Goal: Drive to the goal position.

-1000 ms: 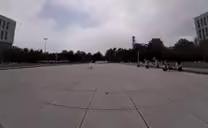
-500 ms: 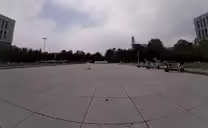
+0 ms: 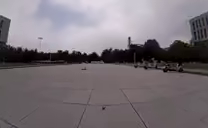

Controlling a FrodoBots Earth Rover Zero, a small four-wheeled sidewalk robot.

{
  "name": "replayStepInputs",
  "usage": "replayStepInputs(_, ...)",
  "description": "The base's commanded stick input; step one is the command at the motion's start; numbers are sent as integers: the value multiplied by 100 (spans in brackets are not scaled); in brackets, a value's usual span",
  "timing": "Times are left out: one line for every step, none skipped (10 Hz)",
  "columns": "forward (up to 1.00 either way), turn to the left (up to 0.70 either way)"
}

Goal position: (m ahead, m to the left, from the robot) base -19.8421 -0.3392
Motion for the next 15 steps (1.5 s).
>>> replayStepInputs(0,70)
replayStepInputs(0,70)
replayStepInputs(0,70)
replayStepInputs(0,70)
replayStepInputs(0,70)
replayStepInputs(0,70)
replayStepInputs(0,70)
replayStepInputs(0,70)
replayStepInputs(0,70)
replayStepInputs(0,70)
replayStepInputs(0,70)
replayStepInputs(0,70)
replayStepInputs(0,70)
replayStepInputs(0,70)
replayStepInputs(0,70)
